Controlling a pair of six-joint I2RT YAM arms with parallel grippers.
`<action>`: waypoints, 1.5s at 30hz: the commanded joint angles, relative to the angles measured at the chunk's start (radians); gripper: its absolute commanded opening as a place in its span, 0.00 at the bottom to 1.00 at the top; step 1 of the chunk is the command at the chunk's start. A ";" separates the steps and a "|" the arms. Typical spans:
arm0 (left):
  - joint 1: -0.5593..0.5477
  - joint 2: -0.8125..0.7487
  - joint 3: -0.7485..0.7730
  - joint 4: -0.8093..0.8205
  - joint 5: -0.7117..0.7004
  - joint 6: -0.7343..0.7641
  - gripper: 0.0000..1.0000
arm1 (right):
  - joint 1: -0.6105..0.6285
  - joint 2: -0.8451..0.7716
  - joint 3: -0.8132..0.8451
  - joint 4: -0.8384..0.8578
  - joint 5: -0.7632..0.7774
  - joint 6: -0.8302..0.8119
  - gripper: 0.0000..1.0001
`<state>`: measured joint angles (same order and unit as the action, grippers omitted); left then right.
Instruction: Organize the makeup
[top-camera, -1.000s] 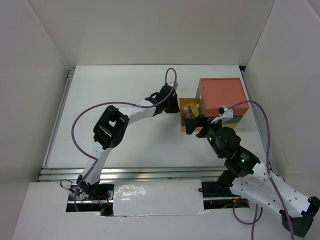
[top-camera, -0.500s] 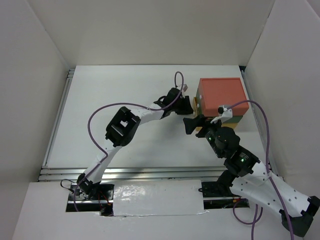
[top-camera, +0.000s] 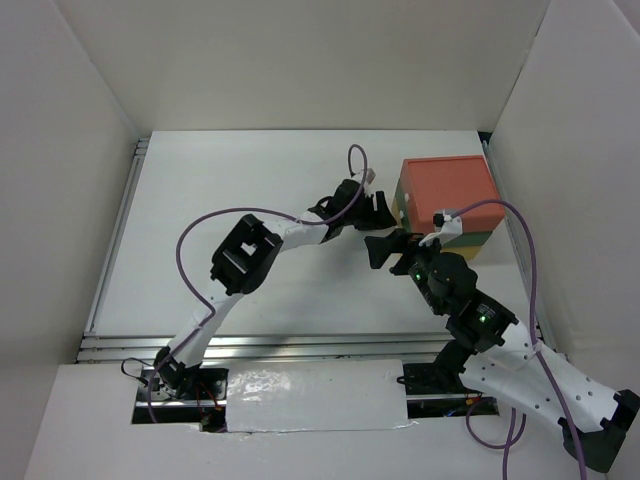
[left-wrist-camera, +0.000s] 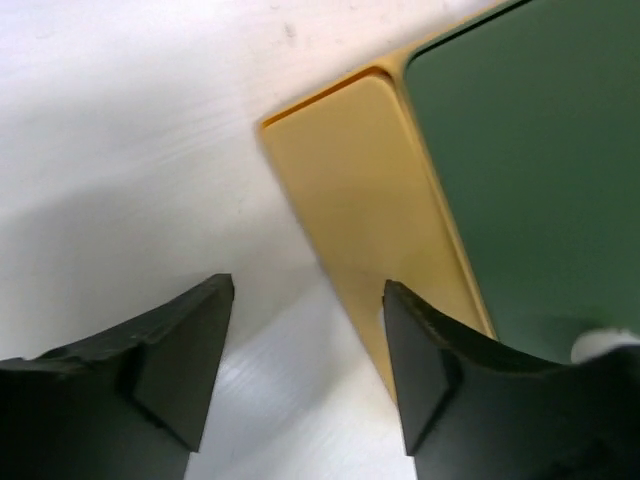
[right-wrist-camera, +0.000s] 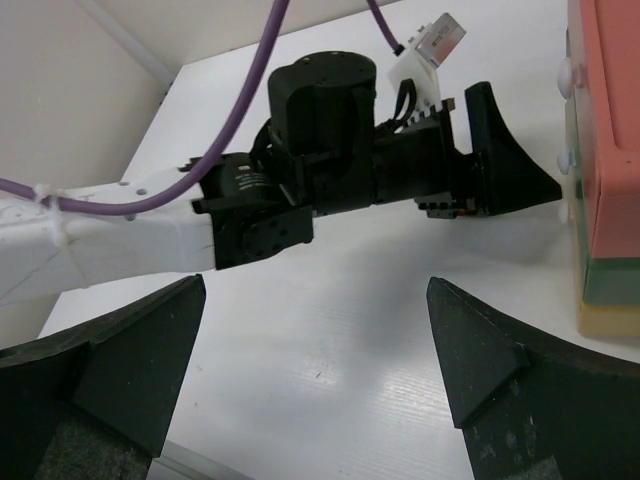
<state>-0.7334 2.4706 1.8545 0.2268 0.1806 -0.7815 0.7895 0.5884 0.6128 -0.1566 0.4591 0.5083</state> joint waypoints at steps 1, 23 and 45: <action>0.003 -0.105 -0.108 -0.010 -0.105 -0.019 0.76 | 0.001 0.011 -0.001 0.057 0.003 0.007 1.00; 0.144 -1.455 -0.739 -0.921 -0.832 -0.021 1.00 | 0.004 -0.147 0.292 -0.304 0.018 -0.027 1.00; 0.149 -2.119 -0.640 -1.261 -0.961 0.199 0.99 | 0.005 -0.276 0.624 -0.799 0.069 -0.086 1.00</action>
<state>-0.5858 0.3489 1.2140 -1.0344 -0.7807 -0.6212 0.7895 0.3023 1.2373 -0.9352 0.5251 0.4324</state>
